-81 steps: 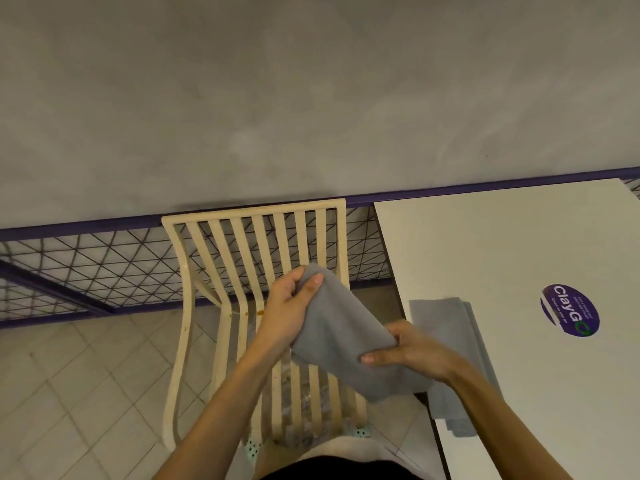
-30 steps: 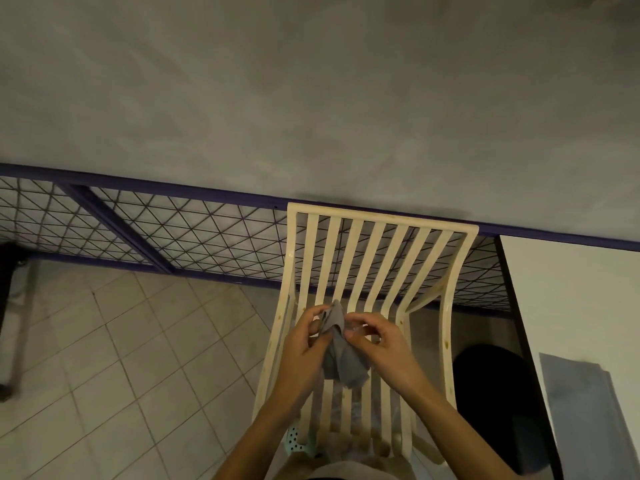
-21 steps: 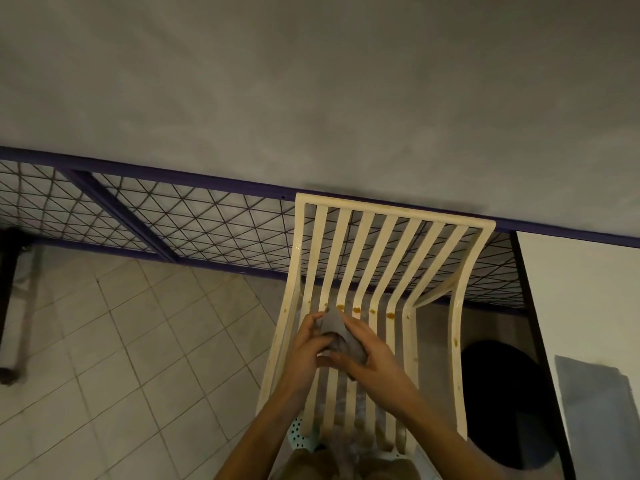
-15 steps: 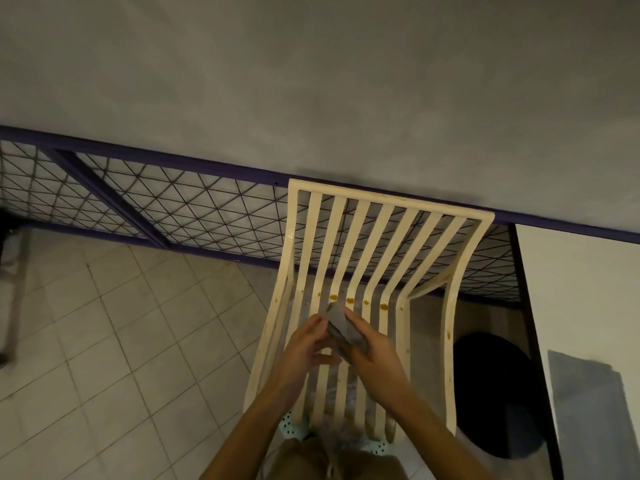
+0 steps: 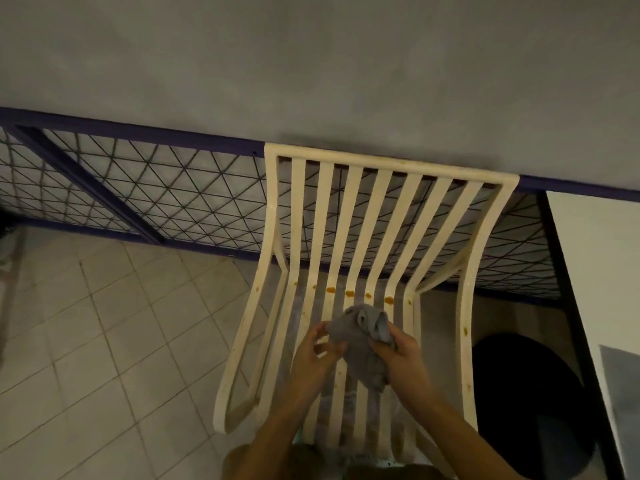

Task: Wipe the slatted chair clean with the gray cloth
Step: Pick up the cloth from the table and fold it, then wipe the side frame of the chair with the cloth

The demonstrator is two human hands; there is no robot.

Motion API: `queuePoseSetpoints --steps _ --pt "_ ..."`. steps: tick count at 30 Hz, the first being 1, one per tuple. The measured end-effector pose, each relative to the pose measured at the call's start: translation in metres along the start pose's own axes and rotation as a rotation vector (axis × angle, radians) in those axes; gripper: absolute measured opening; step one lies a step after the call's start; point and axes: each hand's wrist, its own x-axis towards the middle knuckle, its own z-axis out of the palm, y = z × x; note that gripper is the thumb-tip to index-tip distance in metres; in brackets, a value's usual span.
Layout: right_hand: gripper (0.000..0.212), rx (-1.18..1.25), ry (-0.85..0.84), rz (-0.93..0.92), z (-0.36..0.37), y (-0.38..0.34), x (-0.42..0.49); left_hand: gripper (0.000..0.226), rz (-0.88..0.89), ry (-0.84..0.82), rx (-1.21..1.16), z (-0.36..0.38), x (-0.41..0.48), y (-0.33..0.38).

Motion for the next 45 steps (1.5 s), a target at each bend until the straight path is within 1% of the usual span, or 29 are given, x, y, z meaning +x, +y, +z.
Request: queuePoseSetpoints --steps 2,4,7,9,12,15,18,21,25,29,33,36,39,42,43,45 --pt "0.02 0.1 0.01 0.085 -0.002 0.021 0.004 0.037 -0.016 -0.007 -0.103 0.011 0.008 -0.019" --pt "0.018 0.147 0.021 0.154 -0.004 0.039 0.009 0.029 0.015 0.035 -0.16 0.017 0.015 -0.034" --pt "0.023 0.205 0.008 0.214 -0.005 0.068 0.01 0.019 0.092 0.118 -0.183 0.02 0.017 -0.064" --pt "0.028 0.269 -0.045 0.221 -0.005 0.084 0.008 0.02 0.137 0.131 -0.179 0.018 0.021 -0.08" --pt "0.034 0.262 -0.142 0.119 -0.005 0.11 -0.009 0.021 0.249 0.087 -0.129 0.022 0.014 -0.107" --pt "0.028 0.209 -0.126 0.011 -0.002 0.139 -0.027 0.016 0.357 0.064 -0.115 0.027 0.0 -0.135" --pt "0.028 0.197 -0.111 -0.038 -0.003 0.169 -0.043 0.014 0.383 0.038 -0.155 0.03 -0.017 -0.16" --pt "0.027 0.2 -0.107 -0.067 -0.002 0.188 -0.063 0.014 0.368 0.053 -0.204 0.032 -0.035 -0.178" --pt "0.02 0.181 -0.098 -0.115 -0.005 0.199 -0.088 0.014 0.414 0.085 -0.22 0.035 -0.058 -0.19" --pt "0.013 0.177 -0.041 -0.149 -0.015 0.198 -0.102 0.008 0.461 0.084 -0.238 0.043 -0.07 -0.188" --pt "0.016 0.109 0.06 -0.193 -0.048 0.186 -0.105 0.005 0.474 0.03 -0.164 0.063 -0.067 -0.181" --pt "0.019 0.083 0.184 -0.292 -0.087 0.173 -0.108 0.006 0.436 -0.015 -0.082 0.081 -0.058 -0.182" --pt "0.018 -0.042 0.392 -0.388 -0.136 0.164 -0.101 0.008 0.355 -0.166 0.028 0.108 -0.05 -0.185" --pt "0.019 -0.182 0.509 -0.438 -0.165 0.168 -0.091 0.016 0.292 -0.335 0.178 0.143 -0.037 -0.194" --pt "0.022 -0.247 0.531 -0.446 -0.169 0.171 -0.09 0.023 0.286 -0.384 0.226 0.155 -0.033 -0.197" --pt "0.033 -0.399 0.508 -0.473 -0.168 0.182 -0.089 0.039 0.272 -0.476 0.307 0.179 -0.024 -0.2"
